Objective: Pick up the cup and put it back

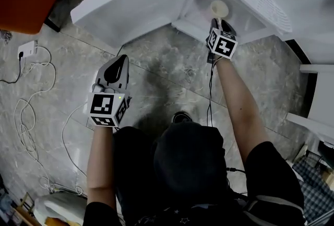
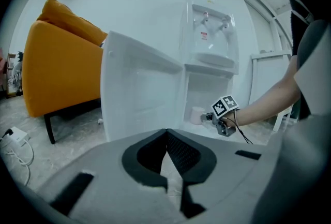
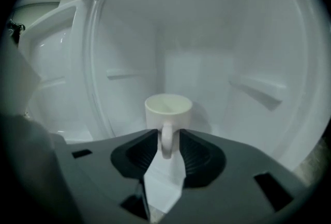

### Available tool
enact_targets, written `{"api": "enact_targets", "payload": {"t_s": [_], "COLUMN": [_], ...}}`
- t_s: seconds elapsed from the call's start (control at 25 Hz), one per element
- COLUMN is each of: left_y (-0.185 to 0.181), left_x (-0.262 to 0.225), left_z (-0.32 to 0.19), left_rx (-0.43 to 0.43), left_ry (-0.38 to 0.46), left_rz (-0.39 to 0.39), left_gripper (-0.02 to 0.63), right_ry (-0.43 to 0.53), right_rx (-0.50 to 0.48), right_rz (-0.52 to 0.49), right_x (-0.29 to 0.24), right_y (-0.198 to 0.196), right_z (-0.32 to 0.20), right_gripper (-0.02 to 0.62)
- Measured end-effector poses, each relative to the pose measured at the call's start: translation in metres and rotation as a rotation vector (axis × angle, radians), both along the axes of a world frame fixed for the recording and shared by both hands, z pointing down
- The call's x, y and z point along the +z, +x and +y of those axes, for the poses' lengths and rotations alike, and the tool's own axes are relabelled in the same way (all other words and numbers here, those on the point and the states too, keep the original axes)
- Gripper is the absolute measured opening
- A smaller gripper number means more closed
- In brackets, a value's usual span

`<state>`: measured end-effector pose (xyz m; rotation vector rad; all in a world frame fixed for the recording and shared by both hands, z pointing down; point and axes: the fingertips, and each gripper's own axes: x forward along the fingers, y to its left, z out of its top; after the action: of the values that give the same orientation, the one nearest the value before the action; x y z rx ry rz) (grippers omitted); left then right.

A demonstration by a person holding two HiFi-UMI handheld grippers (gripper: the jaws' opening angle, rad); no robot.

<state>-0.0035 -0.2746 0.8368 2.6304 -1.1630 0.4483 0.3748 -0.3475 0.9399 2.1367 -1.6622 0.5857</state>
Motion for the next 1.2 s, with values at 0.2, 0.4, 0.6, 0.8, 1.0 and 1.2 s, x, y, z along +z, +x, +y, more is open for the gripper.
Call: {"api": "enact_targets", "payload": {"t_s": [0.2,0.4,0.6,0.8,1.0,1.2], "left_y": [-0.008,-0.014,-0.018,-0.030,-0.048,-0.060], "left_x": [0.002,0.003,-0.009,-0.059,-0.118,-0.170], "left_z": [0.003,0.006,0.011,0.024,0.068,0.112], "left_rx": [-0.042,-0.049,-0.078,-0.079,-0.051,-0.090], "left_ry": [0.021,0.021,-0.012,-0.030,-0.040,-0.114], "left_rz": [-0.006,-0.004,0.051,0.049,-0.021,0.014], "left_gripper": [0.009,0.009,0.009,0.009,0.009,0.009], "right_ry": [-0.040,-0.022,-0.018,-0.012,-0.069,-0.047], "right_rx": [-0.034,-0.092,-0.149,-0.207,-0.292,-0.347], "right_rz": [0.124,0.091,0.053,0.021,0.020,-0.040], "right_x": [0.003,-0.008,-0.029,-0.087,-0.153,-0.234], "right_y": [-0.001,-0.013,-0.036,-0.084,-0.145,-0.181], "right_z": [0.000,0.003,0.018,0.049,0.102,0.149], "right_gripper": [0.063,0.045,0.043,0.043,0.043,0.043]}}
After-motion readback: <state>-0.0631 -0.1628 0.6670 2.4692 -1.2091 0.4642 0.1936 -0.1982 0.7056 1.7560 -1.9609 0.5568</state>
